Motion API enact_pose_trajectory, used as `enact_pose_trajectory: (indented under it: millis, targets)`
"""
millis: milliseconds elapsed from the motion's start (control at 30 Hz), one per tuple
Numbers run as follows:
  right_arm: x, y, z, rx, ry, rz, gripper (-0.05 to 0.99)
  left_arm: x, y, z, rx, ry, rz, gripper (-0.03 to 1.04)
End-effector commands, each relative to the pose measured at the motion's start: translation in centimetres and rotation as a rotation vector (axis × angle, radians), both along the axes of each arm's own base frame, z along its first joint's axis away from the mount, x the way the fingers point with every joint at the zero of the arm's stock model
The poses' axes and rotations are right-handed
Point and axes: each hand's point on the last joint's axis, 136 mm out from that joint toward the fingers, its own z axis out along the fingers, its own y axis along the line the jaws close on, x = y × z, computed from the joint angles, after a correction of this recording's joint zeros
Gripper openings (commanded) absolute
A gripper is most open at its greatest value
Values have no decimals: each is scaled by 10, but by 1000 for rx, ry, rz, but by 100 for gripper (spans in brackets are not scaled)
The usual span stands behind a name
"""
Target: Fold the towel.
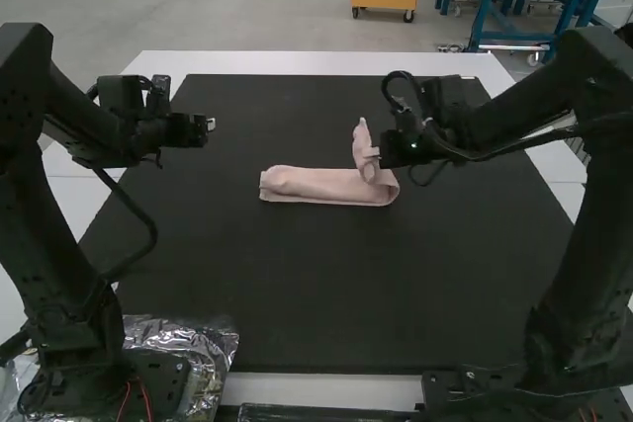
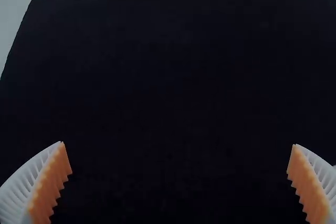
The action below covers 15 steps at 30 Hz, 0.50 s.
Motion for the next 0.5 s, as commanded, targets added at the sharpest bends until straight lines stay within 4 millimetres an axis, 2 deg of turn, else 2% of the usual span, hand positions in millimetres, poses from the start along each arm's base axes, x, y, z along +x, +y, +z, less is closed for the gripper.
enact_pose_trajectory:
  millis: [0,233,467]
  targets:
    - [3,24,2,23,10,13,-2,-4,3,7,16,-26,17,97]
    - [-8,78,-3,26,9,100,-2,-11,5,-3,21,-9,27,97]
    - [-10,114,-12,27,7,160,-2,-17,5,-7,25,-24,33,97]
